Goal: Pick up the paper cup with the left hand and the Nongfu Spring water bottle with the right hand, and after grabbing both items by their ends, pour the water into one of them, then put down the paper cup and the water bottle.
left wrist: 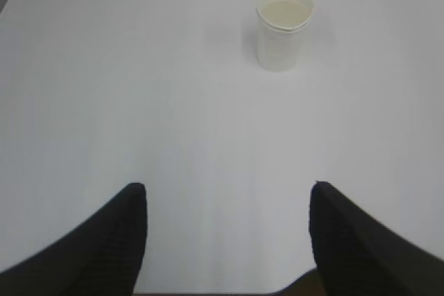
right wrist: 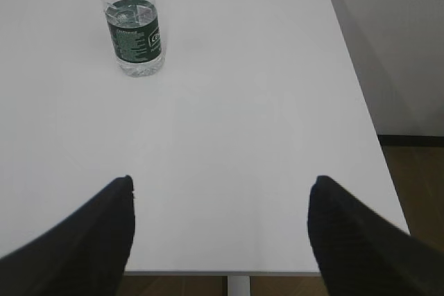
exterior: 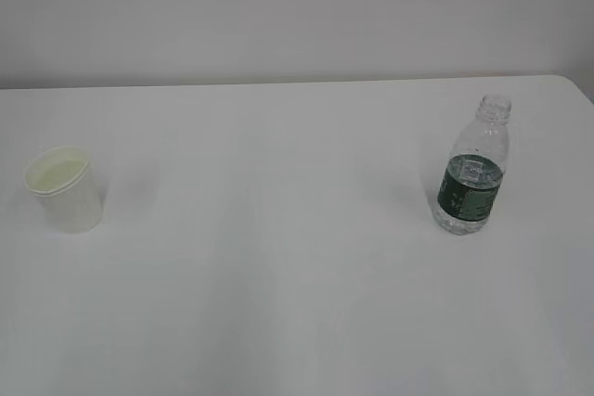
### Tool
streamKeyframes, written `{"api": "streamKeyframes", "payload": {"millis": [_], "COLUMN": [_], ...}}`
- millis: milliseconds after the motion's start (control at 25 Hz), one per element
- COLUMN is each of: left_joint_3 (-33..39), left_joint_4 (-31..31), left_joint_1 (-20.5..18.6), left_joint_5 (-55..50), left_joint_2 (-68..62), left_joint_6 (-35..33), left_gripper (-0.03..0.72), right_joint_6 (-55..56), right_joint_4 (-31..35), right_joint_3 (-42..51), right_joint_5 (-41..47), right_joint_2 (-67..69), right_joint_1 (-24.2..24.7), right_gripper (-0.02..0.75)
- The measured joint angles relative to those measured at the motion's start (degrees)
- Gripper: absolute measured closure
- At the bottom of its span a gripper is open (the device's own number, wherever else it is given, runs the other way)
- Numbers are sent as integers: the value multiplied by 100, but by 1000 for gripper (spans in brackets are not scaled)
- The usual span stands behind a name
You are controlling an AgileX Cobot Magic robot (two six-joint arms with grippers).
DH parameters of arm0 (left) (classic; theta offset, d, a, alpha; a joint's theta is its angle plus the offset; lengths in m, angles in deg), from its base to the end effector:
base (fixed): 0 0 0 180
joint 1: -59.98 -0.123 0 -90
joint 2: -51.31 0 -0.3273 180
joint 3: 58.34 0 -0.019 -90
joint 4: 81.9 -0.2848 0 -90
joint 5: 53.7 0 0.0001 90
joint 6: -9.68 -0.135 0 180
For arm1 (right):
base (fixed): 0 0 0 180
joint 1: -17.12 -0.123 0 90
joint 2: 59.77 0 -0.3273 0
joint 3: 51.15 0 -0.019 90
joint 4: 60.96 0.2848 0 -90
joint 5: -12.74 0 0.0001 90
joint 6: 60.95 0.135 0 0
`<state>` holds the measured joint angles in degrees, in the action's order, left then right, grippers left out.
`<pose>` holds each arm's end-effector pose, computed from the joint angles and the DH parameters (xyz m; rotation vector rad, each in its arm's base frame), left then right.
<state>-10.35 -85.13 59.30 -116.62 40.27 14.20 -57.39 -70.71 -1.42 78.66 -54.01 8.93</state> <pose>0.0275 0.0071 0.2772 -0.0988 2.1248 0.0290 0.0153 -0.0189 0.2639 -0.0664 2.1064 -0.0831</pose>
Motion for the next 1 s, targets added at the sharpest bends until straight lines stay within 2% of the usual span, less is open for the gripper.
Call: {"api": "streamKeyframes", "payload": {"millis": [320, 1000], "left_joint_3": [0, 0], "left_joint_4": [10, 10], "left_joint_1": [-378, -387], "left_joint_5": [13, 13], "left_joint_2": [410, 410], "left_joint_6": [0, 0], "left_gripper": [165, 165], "right_joint_6": [0, 0], "right_joint_4": [4, 4], "right_joint_3": [0, 0], "right_joint_5": [-6, -14], "right_joint_2": [0, 0], "right_joint_1": [4, 4], "right_gripper": [148, 148]}}
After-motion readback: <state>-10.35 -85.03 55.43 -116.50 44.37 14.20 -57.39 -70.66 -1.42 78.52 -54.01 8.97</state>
